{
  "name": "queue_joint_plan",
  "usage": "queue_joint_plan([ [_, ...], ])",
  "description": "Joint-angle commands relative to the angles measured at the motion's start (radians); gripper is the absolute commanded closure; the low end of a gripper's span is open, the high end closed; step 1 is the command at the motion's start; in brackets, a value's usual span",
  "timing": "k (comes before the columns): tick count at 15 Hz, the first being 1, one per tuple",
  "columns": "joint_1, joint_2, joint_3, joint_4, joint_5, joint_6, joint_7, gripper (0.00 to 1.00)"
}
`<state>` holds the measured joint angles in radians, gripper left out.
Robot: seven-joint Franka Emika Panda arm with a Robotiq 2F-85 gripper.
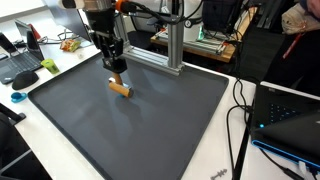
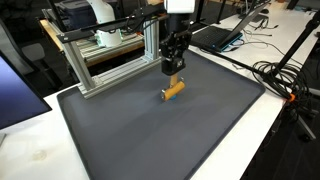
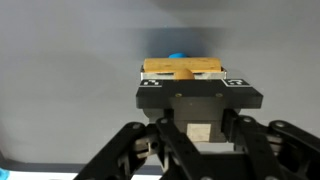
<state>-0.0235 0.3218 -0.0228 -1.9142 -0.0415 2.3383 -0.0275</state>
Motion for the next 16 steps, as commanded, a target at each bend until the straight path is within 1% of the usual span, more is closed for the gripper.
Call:
queue_joint_plan([
  [1, -0.017, 0.034, 0.003, 0.027, 0.021, -0.023, -0.029, 0.78],
  [8, -0.021, 0.038, 0.004, 0.020, 0.029, -0.086, -0.031, 0.78],
  [13, -0.019, 0.054, 0.002, 0.024, 0.022, -0.105, -0.021, 0.78],
  [16, -0.008, 0.034, -0.008, 0.029, -0.006, -0.168, 0.008, 0.78],
])
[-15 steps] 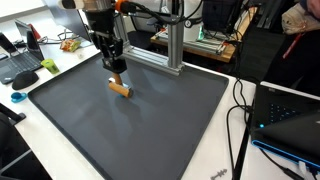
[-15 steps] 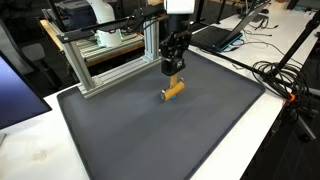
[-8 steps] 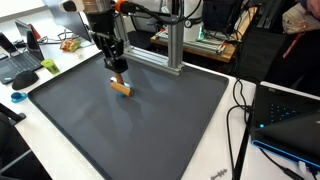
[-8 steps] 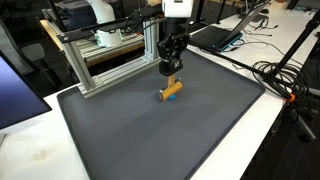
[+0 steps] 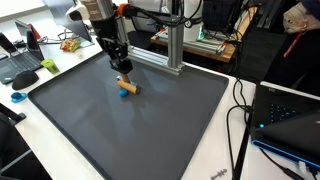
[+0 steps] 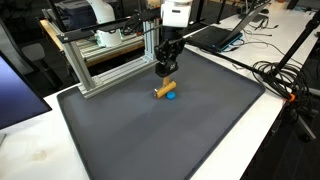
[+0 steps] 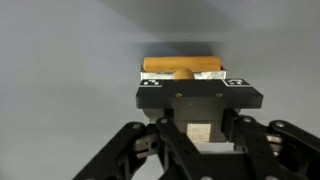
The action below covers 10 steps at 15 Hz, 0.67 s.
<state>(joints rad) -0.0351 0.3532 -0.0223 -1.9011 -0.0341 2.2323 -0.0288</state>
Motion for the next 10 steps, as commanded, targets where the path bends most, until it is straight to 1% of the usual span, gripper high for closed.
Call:
queue_joint_plan([
  [1, 0.006, -0.010, -0.010, 0.014, -0.019, -0.078, 0.014, 0.78],
  [3, 0.008, -0.048, -0.007, 0.005, -0.023, -0.105, 0.012, 0.78],
  [6, 0.006, -0.097, 0.003, -0.003, -0.004, -0.063, -0.004, 0.78],
  [9, 0.010, -0.095, 0.007, 0.023, -0.002, -0.015, -0.002, 0.78],
  [10, 0.008, -0.090, 0.010, 0.032, 0.007, -0.017, -0.014, 0.78],
])
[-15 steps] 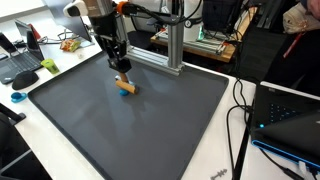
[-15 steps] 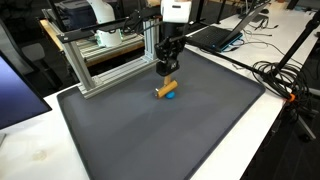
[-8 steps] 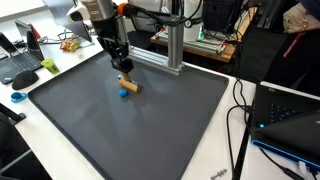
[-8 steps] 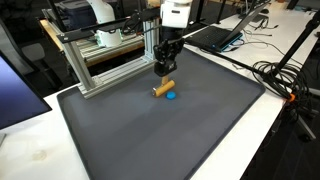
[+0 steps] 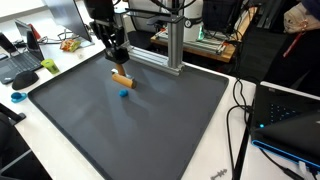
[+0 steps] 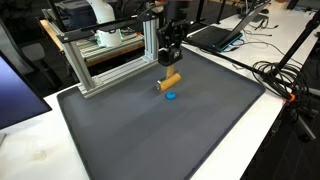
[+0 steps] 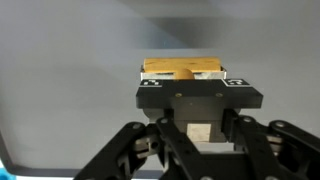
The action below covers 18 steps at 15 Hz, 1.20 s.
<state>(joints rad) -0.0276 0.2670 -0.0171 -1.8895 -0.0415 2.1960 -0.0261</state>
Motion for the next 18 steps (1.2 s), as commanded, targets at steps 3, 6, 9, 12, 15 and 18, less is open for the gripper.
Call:
queue_joint_plan([
  [3, 0.002, 0.025, 0.004, 0.034, 0.011, 0.056, -0.009, 0.78],
  [6, -0.001, 0.049, 0.001, 0.035, 0.012, 0.085, -0.004, 0.78],
  [9, -0.008, 0.068, -0.001, 0.033, 0.021, 0.094, -0.005, 0.78],
  [12, -0.013, 0.071, -0.005, 0.031, 0.023, 0.076, 0.002, 0.78],
  [15, -0.019, 0.080, -0.006, 0.031, 0.031, 0.081, -0.002, 0.78],
  [18, -0.020, 0.094, -0.001, 0.029, 0.040, 0.091, -0.008, 0.78],
])
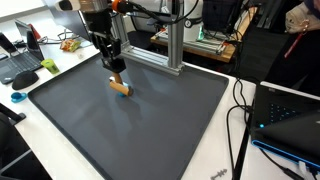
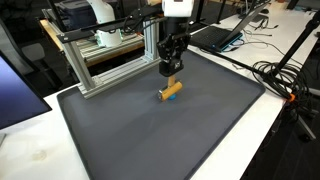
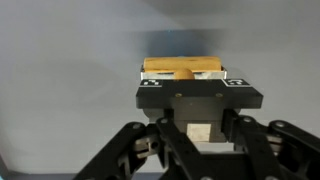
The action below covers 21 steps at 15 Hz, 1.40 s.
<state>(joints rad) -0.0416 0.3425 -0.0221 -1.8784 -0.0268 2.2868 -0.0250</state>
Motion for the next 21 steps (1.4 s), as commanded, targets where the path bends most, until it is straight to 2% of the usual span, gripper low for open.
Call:
queue_joint_plan([
  [1, -0.003, 0.023, 0.002, 0.018, 0.020, -0.001, -0.005, 0.78],
  [17, -0.007, 0.057, 0.004, 0.012, 0.028, 0.093, -0.008, 0.78],
  [21, -0.002, 0.061, -0.001, 0.009, 0.015, 0.053, -0.002, 0.78],
])
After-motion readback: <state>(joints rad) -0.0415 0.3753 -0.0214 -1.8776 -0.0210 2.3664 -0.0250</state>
